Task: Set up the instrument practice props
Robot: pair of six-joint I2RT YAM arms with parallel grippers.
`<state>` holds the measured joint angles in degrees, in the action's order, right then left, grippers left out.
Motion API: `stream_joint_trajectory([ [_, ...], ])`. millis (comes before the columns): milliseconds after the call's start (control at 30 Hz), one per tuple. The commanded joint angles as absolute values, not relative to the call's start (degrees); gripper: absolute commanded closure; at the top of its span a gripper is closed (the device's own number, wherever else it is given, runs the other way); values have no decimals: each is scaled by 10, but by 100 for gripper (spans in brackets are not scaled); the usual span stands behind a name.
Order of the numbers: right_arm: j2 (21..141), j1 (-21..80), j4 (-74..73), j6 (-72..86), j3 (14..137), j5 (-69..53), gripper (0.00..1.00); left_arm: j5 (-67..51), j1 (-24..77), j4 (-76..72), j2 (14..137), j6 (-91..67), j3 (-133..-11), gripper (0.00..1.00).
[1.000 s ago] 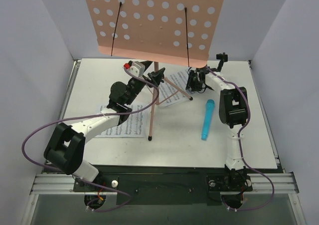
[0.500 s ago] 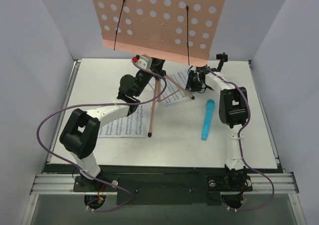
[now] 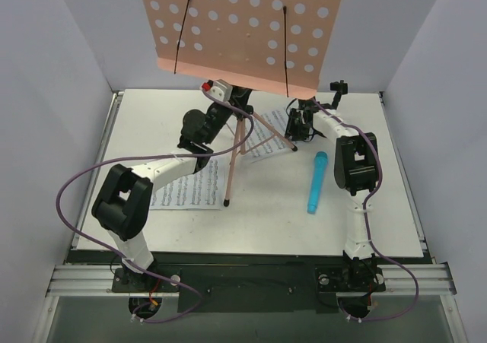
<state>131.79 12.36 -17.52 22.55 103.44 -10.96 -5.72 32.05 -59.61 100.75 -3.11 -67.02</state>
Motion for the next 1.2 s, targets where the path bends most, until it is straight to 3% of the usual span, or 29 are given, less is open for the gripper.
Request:
stream_joint_trajectory([
  [0, 1318, 127, -261, 229, 1014, -80, 70, -81, 305, -588, 995, -18, -718, 100],
  [467, 1296, 137, -265, 240, 937, -68, 70, -101, 288, -585, 950, -38, -726, 100],
  [1167, 1304, 151, -252, 232, 930, -71, 70, -125, 274, -594, 909, -83, -747, 100],
])
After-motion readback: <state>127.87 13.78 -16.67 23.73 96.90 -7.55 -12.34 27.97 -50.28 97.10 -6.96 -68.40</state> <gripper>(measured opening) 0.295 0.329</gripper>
